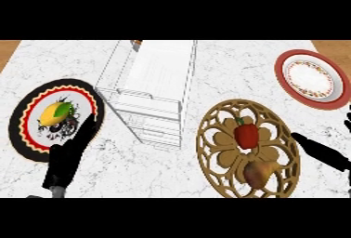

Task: Pick the bell pepper from the placemat and place it in the tiered shelf

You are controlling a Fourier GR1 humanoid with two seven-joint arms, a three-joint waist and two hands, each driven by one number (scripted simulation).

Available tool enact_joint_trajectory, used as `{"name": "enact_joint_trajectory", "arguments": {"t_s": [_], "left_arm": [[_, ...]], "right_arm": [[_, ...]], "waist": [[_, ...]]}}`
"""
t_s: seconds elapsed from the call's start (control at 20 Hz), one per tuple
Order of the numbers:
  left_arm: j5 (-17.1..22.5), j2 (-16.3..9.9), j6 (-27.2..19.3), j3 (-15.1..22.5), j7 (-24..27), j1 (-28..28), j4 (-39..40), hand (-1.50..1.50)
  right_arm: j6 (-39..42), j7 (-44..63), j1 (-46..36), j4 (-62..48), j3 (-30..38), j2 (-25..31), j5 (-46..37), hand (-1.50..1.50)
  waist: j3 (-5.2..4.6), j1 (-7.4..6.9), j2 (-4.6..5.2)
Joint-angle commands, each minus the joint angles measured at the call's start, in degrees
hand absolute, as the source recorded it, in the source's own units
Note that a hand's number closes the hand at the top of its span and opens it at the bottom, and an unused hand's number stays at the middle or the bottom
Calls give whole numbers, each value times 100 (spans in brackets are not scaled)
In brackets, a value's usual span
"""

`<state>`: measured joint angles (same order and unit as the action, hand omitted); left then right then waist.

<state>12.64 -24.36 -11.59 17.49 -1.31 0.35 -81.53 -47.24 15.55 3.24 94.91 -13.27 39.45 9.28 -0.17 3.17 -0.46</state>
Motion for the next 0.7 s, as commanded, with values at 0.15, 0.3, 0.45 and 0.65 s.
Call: {"name": "enact_joint_trajectory", "arguments": {"t_s": [0.15,0.3,0.45,0.65], "left_arm": [[-197,118,178,169,-39,-95,212,0],[-139,108,328,85,35,-359,393,0],[-188,148,278,150,-48,-405,305,0],[-263,138,424,294,71,-355,307,0]], "right_arm": [[-97,1759,416,1947,-819,814,-827,-150],[466,3043,-3,2088,-1036,1350,-750,-150],[1218,3720,-32,1735,-1203,2367,-1111,-150],[1991,4985,-469,1528,-1307,3146,-1390,-150]], "waist": [[-6,-253,34],[-28,-339,69],[-60,-441,100],[-66,-688,138]]}}
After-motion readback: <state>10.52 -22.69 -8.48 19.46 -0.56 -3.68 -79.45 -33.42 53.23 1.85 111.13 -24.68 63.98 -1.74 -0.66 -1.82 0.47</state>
